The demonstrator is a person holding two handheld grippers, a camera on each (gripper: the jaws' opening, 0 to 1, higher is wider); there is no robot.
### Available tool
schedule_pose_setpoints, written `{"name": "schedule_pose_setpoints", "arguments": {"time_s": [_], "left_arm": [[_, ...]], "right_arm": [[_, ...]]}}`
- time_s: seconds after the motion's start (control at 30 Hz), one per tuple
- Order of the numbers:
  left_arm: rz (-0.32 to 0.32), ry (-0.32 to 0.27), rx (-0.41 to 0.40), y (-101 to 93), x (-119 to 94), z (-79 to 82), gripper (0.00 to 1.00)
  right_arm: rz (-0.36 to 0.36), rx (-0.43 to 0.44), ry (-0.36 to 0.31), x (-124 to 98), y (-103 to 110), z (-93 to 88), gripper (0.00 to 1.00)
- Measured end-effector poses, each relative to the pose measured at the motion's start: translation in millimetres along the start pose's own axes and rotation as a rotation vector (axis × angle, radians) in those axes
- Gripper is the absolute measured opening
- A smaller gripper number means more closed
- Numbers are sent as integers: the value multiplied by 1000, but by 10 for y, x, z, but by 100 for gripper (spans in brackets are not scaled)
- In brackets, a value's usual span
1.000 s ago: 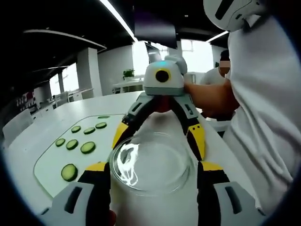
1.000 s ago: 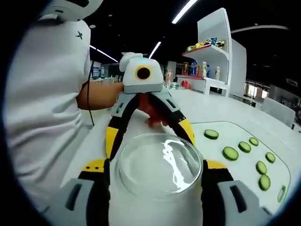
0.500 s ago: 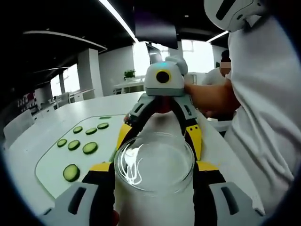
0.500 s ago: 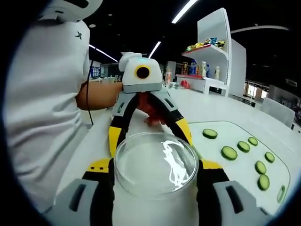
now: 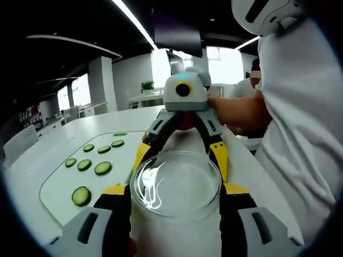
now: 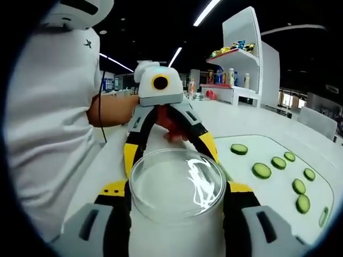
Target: Open the petri dish lid, add cucumber slices into the petri dish, and close the lid
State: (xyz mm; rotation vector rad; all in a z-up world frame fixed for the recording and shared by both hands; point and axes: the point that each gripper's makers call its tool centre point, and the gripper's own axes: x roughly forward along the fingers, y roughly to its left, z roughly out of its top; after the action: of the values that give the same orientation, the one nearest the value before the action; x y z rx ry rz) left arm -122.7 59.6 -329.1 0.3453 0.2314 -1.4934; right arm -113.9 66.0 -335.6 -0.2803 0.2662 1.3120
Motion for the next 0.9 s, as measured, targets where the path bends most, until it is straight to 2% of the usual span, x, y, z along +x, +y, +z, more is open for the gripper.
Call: {"name": "schedule_pose_setpoints", "arguments": {"time_s": [0.5, 0.9], "left_arm": [[-4, -25, 0, 33, -10, -2, 65], [-6, -11, 19, 29, 5, 16, 65]], "right_arm": [[-4, -11, -16, -2, -24, 14, 68], [-14, -19, -12, -20, -8, 15, 67]]}}
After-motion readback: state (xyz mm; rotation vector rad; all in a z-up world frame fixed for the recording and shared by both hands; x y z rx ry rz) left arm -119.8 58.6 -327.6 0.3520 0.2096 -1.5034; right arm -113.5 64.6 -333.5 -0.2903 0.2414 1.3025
